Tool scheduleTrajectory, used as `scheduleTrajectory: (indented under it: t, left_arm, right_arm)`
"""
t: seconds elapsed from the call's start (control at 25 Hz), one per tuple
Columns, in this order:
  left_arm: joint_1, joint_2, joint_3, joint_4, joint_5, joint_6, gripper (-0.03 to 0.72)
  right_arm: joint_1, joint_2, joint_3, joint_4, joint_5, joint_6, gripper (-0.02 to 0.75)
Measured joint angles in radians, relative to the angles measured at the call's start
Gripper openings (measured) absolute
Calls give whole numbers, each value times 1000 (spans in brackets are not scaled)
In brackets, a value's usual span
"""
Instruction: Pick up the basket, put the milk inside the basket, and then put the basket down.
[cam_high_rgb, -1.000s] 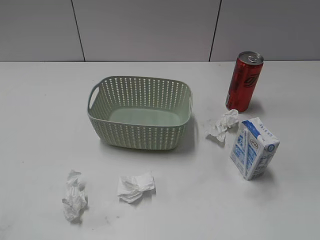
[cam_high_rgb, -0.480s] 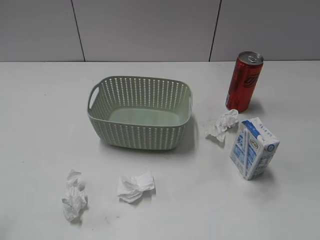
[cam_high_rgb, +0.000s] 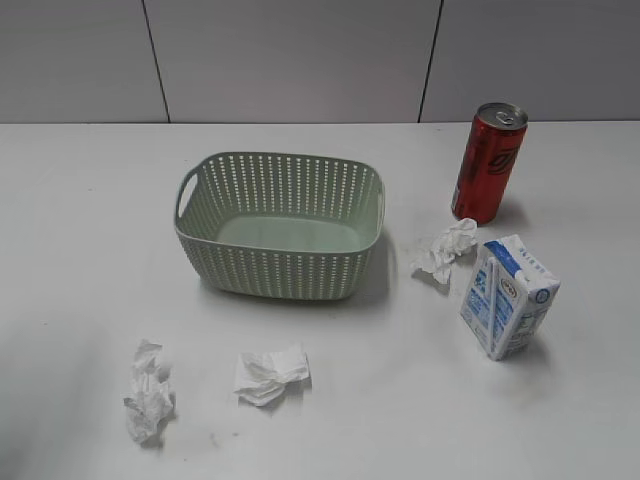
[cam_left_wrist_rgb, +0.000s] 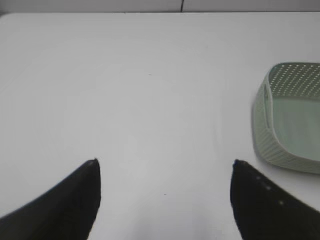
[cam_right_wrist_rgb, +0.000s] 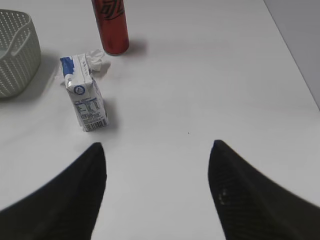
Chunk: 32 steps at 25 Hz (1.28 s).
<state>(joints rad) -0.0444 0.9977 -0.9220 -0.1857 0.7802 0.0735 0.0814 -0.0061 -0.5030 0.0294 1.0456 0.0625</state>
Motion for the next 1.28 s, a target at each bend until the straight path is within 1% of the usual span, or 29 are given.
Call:
scheduleTrajectory:
  t: [0.12, 0.28, 0.48, 0.64, 0.84, 1.16, 1.24, 1.28]
  left_arm:
    - [-35, 177, -121, -45, 48, 27, 594]
    - [-132, 366, -244, -52, 63, 34, 594]
    - [-250, 573, -362, -66, 67, 34, 594]
    - [-307, 719, -449, -91, 68, 36, 594]
    - [-334, 872, -531, -103, 67, 37, 594]
    - [-334, 1033, -547, -87, 34, 37, 587]
    - [-334, 1058, -547, -89, 23, 37, 558]
    - [-334, 1064, -547, -90, 16, 37, 526]
  right_arm:
    - [0, 0, 0, 0, 0, 0, 484]
    - [0, 0, 0, 0, 0, 0, 484]
    - [0, 0, 0, 0, 0, 0, 484]
    - [0, 0, 0, 0, 0, 0, 484]
    - [0, 0, 0, 0, 0, 0, 484]
    - [0, 0, 0, 0, 0, 0, 484]
    - [0, 0, 0, 0, 0, 0, 484]
    - [0, 0, 0, 0, 0, 0, 484]
